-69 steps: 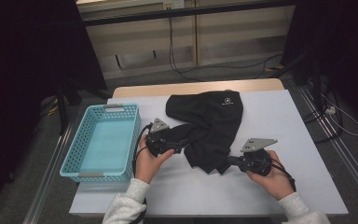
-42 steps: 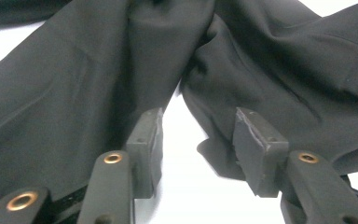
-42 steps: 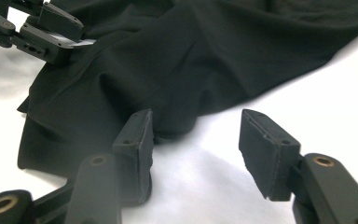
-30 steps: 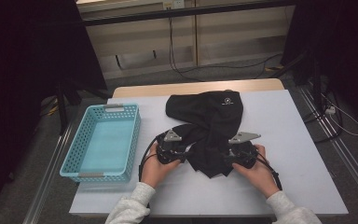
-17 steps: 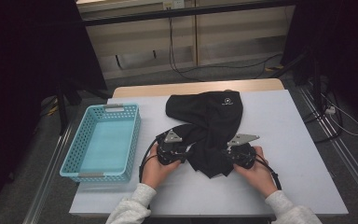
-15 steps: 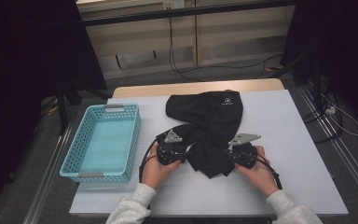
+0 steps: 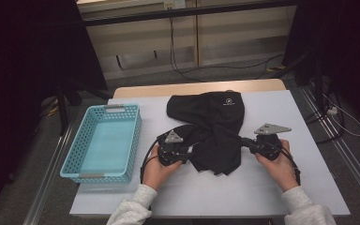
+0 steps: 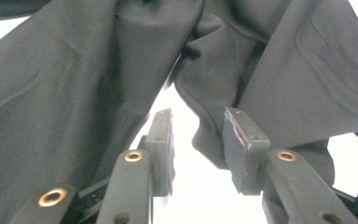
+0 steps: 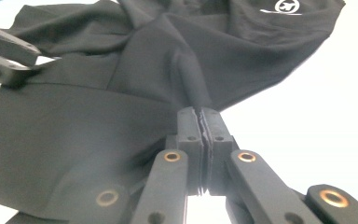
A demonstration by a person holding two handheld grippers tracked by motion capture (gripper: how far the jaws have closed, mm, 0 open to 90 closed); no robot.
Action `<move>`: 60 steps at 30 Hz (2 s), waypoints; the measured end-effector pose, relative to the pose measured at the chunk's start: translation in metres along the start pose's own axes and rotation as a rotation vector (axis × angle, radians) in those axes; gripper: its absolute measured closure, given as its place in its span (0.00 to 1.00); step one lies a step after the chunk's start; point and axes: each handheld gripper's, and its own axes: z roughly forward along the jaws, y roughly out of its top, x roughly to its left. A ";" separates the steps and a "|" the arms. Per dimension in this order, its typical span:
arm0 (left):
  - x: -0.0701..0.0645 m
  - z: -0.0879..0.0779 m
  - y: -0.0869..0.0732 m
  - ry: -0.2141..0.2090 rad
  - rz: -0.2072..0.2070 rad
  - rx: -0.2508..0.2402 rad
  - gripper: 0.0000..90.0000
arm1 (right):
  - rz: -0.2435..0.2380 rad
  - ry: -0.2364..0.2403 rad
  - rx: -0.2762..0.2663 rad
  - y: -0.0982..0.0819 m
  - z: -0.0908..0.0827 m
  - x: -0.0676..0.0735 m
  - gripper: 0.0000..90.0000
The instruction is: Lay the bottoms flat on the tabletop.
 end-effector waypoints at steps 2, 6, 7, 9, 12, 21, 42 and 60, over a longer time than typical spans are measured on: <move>0.000 0.000 0.000 0.009 0.010 -0.003 0.69 | -0.001 -0.027 0.003 -0.001 0.001 -0.003 0.98; 0.000 -0.002 0.001 0.008 0.004 -0.009 0.60 | 0.004 -0.053 0.015 -0.002 0.002 -0.006 0.98; 0.000 -0.002 0.002 -0.003 -0.008 -0.021 0.59 | 0.012 -0.060 0.033 -0.004 0.004 -0.008 0.98; -0.002 -0.001 0.003 -0.014 -0.010 -0.020 0.56 | 0.006 -0.093 0.069 -0.007 0.006 -0.010 0.98; -0.003 0.001 0.002 -0.018 -0.009 -0.015 0.56 | 0.023 -0.112 0.098 -0.012 0.008 -0.016 0.97; -0.009 0.004 0.005 -0.062 -0.008 -0.027 0.54 | 0.023 -0.147 0.088 -0.014 0.006 -0.022 0.97; -0.028 0.018 0.015 -0.147 0.033 0.020 0.86 | -0.002 -0.111 0.065 -0.018 0.001 -0.014 0.75; -0.014 0.002 0.038 -0.140 -0.068 -0.047 0.96 | -0.086 0.090 0.035 -0.025 -0.024 0.048 0.56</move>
